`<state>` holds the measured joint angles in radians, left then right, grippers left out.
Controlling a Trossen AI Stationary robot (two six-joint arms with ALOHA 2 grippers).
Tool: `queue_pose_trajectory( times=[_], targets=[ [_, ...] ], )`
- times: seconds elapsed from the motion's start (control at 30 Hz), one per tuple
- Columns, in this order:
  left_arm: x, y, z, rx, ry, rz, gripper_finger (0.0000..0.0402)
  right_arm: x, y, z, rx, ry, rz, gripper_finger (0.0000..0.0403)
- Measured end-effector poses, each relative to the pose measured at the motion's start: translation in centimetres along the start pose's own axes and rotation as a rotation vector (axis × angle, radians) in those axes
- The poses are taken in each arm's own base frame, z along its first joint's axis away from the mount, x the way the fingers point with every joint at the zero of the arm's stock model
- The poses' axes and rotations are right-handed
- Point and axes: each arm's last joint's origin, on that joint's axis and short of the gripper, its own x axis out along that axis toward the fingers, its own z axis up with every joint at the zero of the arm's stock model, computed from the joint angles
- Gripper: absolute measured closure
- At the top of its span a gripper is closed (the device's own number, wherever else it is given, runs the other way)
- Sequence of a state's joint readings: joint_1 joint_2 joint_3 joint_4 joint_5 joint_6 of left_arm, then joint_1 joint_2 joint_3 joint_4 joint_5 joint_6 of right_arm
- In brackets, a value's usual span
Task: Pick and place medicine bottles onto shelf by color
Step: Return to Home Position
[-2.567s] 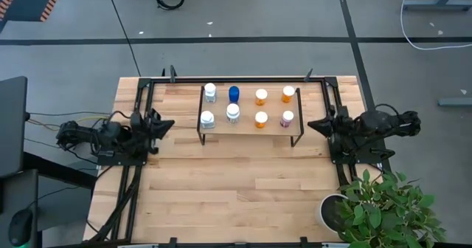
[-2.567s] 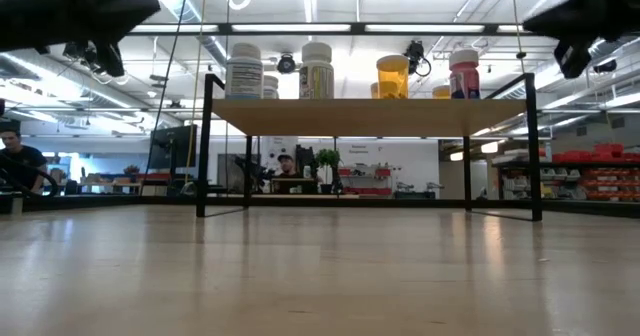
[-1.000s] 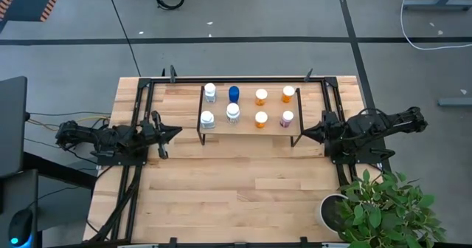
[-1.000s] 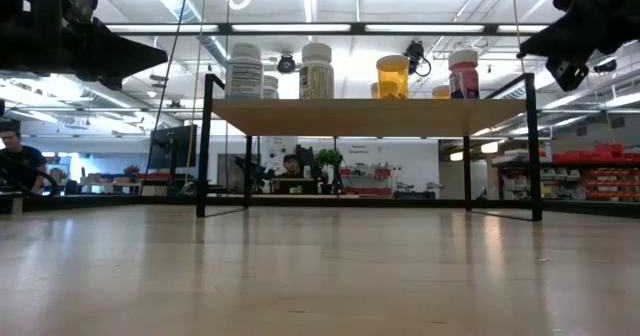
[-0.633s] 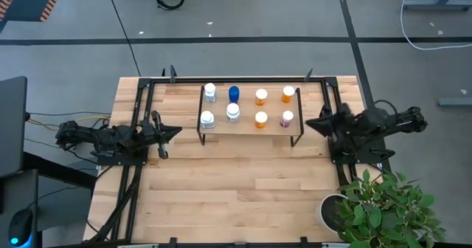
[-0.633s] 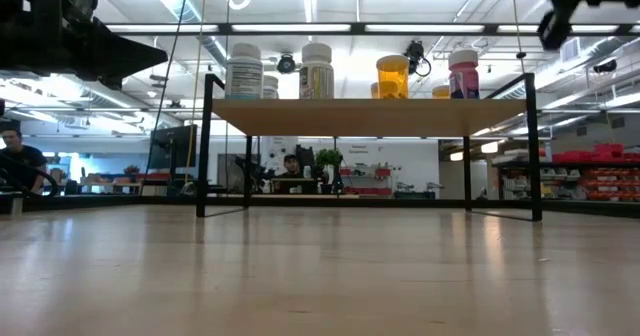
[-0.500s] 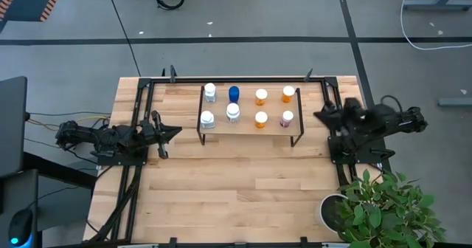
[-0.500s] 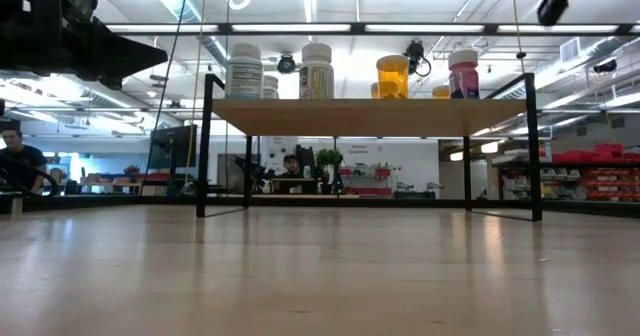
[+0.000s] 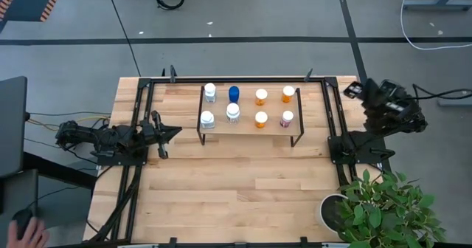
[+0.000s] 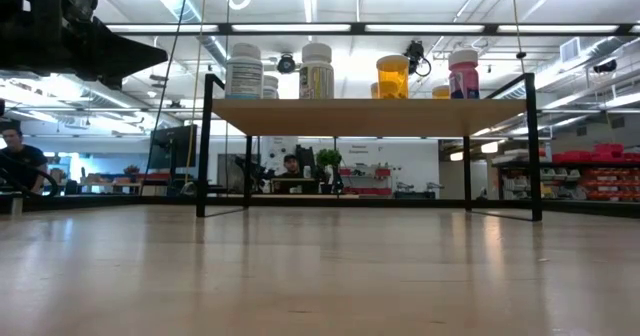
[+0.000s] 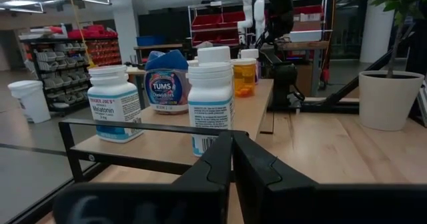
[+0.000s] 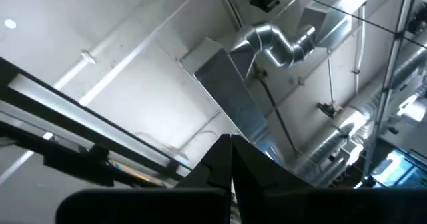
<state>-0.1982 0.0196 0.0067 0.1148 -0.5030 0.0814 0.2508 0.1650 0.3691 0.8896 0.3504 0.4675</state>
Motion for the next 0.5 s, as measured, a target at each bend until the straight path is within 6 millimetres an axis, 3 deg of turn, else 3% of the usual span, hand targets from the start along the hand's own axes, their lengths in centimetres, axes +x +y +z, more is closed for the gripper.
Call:
queue_pose_trajectory(
  times=[0.27,0.5],
  targets=[
    [0.0,0.0,0.0,0.0,0.0,0.0,0.037,1.6,2.3,3.2,0.044,-0.106,0.054,0.0392],
    [0.0,0.0,0.0,0.0,0.0,0.0,0.038,3.0,5.2,8.0,0.103,-0.253,0.128,0.0392]
  ],
)
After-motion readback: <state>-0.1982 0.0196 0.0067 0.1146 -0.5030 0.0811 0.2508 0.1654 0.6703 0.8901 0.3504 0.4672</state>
